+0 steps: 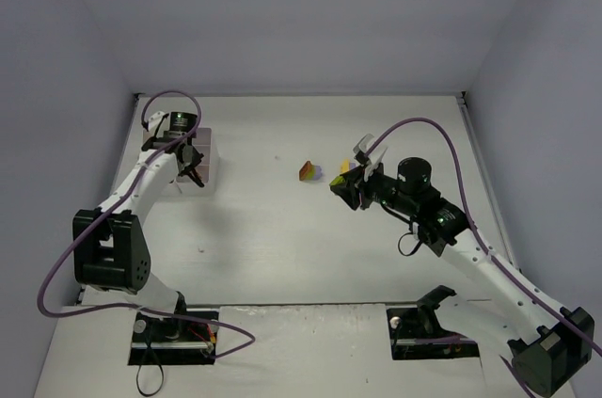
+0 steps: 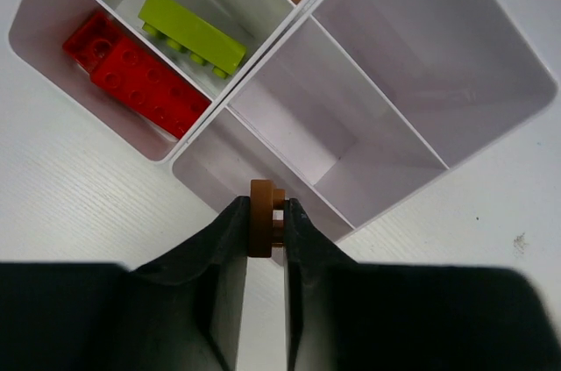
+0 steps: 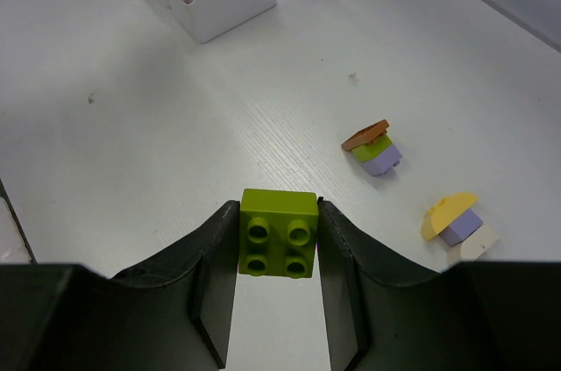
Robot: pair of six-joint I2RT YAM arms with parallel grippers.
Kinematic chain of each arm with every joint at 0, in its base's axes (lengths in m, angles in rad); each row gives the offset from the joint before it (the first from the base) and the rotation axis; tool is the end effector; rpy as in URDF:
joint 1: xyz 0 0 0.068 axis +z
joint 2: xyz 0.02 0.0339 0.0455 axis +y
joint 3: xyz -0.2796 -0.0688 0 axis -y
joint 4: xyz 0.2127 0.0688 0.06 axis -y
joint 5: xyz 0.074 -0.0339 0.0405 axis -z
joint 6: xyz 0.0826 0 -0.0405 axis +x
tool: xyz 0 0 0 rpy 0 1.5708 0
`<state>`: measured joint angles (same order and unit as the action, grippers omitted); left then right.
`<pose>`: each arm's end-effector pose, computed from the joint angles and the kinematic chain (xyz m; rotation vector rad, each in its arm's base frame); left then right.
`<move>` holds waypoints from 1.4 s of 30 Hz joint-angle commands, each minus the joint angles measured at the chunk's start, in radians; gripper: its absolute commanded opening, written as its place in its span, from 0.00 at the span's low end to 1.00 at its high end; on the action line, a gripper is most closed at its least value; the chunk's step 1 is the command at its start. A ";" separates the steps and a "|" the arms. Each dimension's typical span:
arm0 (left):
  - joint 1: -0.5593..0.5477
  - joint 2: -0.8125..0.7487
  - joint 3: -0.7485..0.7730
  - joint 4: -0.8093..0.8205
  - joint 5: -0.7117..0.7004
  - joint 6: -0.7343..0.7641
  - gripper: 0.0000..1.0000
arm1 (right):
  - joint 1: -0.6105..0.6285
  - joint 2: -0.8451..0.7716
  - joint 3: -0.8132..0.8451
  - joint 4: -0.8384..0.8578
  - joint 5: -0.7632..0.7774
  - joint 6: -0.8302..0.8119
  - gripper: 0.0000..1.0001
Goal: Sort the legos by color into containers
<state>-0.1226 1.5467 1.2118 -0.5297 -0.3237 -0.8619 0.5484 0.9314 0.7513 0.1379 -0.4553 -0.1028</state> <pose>0.3334 -0.0146 0.2639 -0.9907 2.1615 -0.0719 0.1698 0.1463 0.3525 -0.8570 1.4163 0.7074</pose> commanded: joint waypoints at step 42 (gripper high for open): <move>-0.459 -0.110 0.189 0.212 0.999 0.037 0.67 | 0.008 0.098 0.105 0.045 -0.221 -0.083 0.04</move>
<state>-0.5476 1.4319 1.3239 -0.3912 0.6392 -0.8150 0.5514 1.0286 0.8062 0.1299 -0.6453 -0.1699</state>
